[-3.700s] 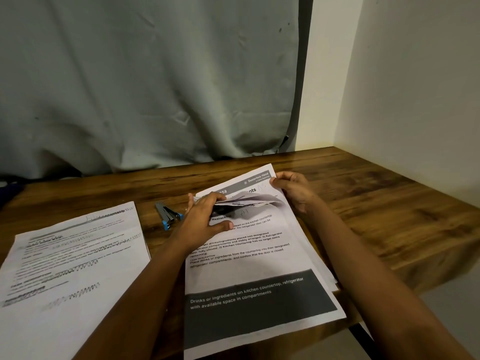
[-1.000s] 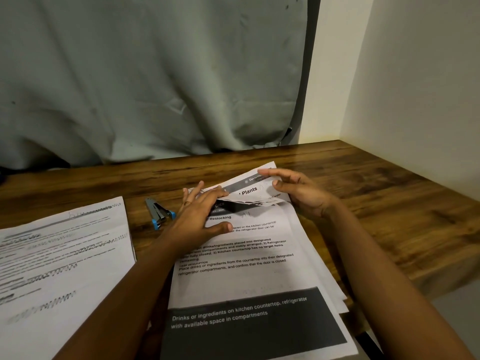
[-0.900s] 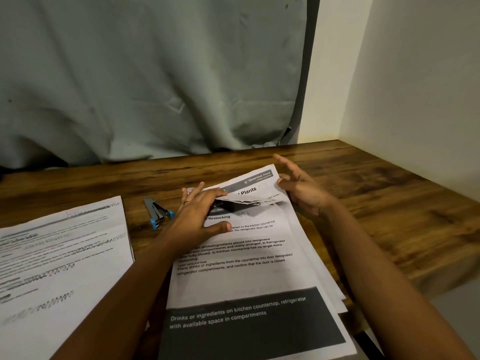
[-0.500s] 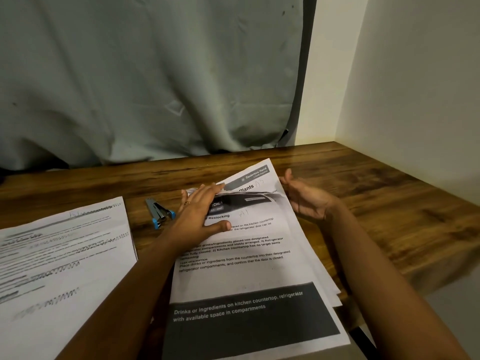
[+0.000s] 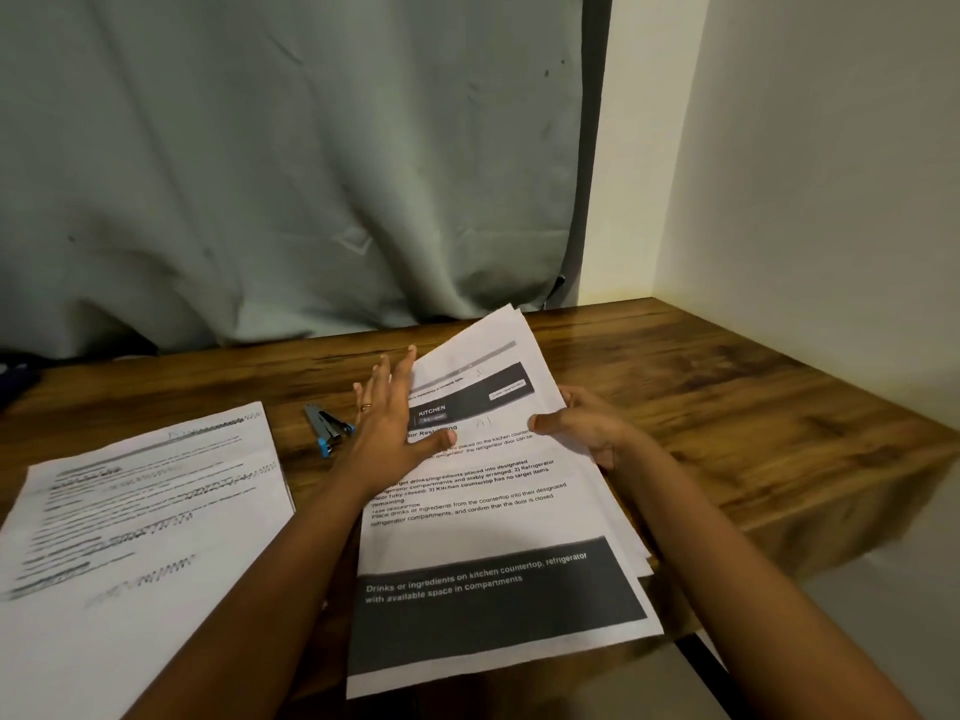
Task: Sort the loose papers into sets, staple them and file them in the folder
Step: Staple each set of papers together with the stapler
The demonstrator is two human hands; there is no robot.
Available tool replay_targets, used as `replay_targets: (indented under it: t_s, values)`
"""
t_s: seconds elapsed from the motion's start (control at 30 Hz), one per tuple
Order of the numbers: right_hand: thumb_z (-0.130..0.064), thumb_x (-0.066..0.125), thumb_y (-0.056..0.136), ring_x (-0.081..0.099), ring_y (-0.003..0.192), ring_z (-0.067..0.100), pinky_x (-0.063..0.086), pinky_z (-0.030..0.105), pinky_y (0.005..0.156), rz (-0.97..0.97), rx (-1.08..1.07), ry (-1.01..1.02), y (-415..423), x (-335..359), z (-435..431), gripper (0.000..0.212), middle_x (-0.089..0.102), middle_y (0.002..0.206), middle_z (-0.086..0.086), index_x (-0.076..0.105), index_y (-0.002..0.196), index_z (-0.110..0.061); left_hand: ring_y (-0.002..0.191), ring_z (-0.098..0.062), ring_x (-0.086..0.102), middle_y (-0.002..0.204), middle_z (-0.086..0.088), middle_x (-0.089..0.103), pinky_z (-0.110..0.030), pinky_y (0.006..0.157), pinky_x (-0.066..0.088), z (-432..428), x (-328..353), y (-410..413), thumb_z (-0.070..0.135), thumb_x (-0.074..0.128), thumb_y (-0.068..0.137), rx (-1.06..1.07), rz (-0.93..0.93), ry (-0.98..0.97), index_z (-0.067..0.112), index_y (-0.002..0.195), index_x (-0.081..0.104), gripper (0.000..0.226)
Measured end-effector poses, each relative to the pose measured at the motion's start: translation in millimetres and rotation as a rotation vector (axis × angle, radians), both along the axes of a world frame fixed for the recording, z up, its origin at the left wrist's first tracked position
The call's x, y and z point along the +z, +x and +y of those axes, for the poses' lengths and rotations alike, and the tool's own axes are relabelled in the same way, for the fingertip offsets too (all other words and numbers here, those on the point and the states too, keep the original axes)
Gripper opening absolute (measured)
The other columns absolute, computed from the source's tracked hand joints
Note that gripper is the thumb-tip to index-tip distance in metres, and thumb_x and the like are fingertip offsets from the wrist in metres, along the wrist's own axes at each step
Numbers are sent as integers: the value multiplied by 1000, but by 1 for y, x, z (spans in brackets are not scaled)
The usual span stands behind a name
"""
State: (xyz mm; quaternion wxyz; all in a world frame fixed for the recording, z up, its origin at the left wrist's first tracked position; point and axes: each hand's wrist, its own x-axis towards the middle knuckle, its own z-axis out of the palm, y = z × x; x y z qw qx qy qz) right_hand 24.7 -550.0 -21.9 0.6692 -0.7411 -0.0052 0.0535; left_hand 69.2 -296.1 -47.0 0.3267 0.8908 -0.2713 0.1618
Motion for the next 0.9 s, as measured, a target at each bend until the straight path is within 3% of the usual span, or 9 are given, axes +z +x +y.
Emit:
replay_targets:
  t_s: [0.1, 0.17, 0.23, 0.33, 0.4, 0.47, 0.57, 0.67, 0.9]
  values:
    - [14, 53, 87, 60, 110, 41, 45, 55, 98, -65, -84, 60, -2, 10, 1, 30, 64, 118, 21, 60, 114, 3, 145, -19, 5, 158, -5, 12, -46, 115, 1, -2, 6, -3, 76, 55, 66, 76, 40, -252, 24, 152, -3, 116]
    - [14, 52, 87, 64, 99, 38, 52, 50, 89, -104, -122, 133, -6, 23, -2, 27, 70, 104, 15, 62, 109, 1, 139, -20, 28, 152, -4, 31, -52, 115, 22, -3, 14, -3, 76, 64, 61, 124, 153, -469, 25, 151, 0, 122]
    - [12, 51, 88, 66, 93, 33, 54, 49, 84, -140, -145, 215, -9, 39, -3, 27, 70, 102, 12, 61, 110, 0, 125, -24, 51, 143, -6, 47, -52, 102, 43, -3, 28, -6, 69, 75, 59, 117, 335, -687, 31, 149, 4, 120]
    - [14, 49, 89, 70, 88, 27, 53, 46, 87, -266, -150, 274, -7, 62, 0, 30, 72, 98, 11, 59, 115, 2, 91, -23, 70, 121, -14, 65, -43, 79, 58, -6, 55, -12, 31, 72, 81, 8, 566, -942, 12, 137, 40, 68]
    - [12, 50, 90, 71, 87, 26, 55, 45, 85, -331, -164, 295, -5, 79, 5, 29, 73, 95, 9, 59, 116, 2, 81, -19, 72, 109, -14, 69, -37, 69, 60, -10, 78, -20, 19, 63, 90, -78, 566, -934, 9, 117, 60, 29]
    - [2, 55, 92, 71, 88, 24, 57, 41, 80, -419, -201, 250, -6, 97, 8, 23, 72, 98, 9, 61, 114, 0, 77, -16, 72, 103, -8, 70, -32, 62, 60, -12, 103, -25, 13, 61, 92, -129, 481, -947, 8, 110, 62, 19]
    - [-19, 57, 95, 71, 87, 11, 57, 26, 73, -565, -240, 117, -10, 125, 15, 20, 71, 100, 0, 63, 111, -10, 86, -20, 71, 102, -6, 70, -34, 69, 60, -12, 134, -28, 16, 64, 90, -142, 306, -992, 11, 107, 63, 18]
    - [-34, 54, 95, 68, 100, 20, 56, 35, 87, -600, -265, 93, -9, 135, 23, 33, 69, 113, 6, 61, 118, -12, 96, -24, 69, 106, -6, 70, -39, 80, 57, -10, 144, -31, 20, 68, 87, -108, 183, -1006, 20, 99, 63, 13]
    - [-27, 51, 97, 66, 93, 9, 57, 28, 81, -567, -175, 67, -15, 105, 42, 9, 66, 105, -7, 56, 105, -27, 99, -21, 67, 113, -4, 67, -33, 81, 56, 2, 112, -32, 14, 67, 87, -65, 192, -1071, 13, 118, 51, 34]
